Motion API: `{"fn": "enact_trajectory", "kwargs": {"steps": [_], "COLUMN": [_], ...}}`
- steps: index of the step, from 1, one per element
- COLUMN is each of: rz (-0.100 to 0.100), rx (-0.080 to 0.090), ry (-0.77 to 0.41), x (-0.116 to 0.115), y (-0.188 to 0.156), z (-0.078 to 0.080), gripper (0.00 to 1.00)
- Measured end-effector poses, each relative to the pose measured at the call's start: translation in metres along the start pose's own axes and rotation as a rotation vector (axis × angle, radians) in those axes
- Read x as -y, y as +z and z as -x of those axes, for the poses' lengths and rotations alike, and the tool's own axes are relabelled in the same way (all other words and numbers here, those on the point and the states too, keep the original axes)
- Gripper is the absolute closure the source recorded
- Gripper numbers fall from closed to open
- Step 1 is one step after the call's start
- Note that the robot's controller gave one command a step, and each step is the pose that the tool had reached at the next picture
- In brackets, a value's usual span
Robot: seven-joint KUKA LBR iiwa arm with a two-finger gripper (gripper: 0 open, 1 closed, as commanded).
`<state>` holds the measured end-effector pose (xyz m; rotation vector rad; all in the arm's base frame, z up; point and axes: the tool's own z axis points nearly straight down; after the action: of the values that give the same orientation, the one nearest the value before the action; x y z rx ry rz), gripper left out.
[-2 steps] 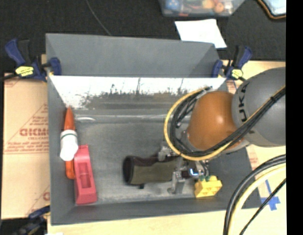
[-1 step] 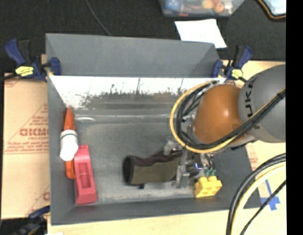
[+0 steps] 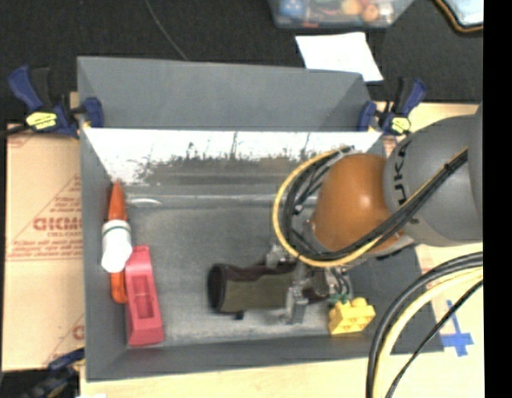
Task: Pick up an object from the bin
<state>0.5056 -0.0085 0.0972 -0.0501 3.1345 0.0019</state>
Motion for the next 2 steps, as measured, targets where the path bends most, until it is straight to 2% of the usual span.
{"fn": "enact_trajectory", "kwargs": {"steps": [1, 2], "rz": [0.0, -0.002], "rx": [0.001, 0.008], "ry": [0.012, 0.051], "x": [0.005, 0.056], "y": [0.001, 0.023], "z": [0.001, 0.014], "gripper": [0.0, 0.0]}}
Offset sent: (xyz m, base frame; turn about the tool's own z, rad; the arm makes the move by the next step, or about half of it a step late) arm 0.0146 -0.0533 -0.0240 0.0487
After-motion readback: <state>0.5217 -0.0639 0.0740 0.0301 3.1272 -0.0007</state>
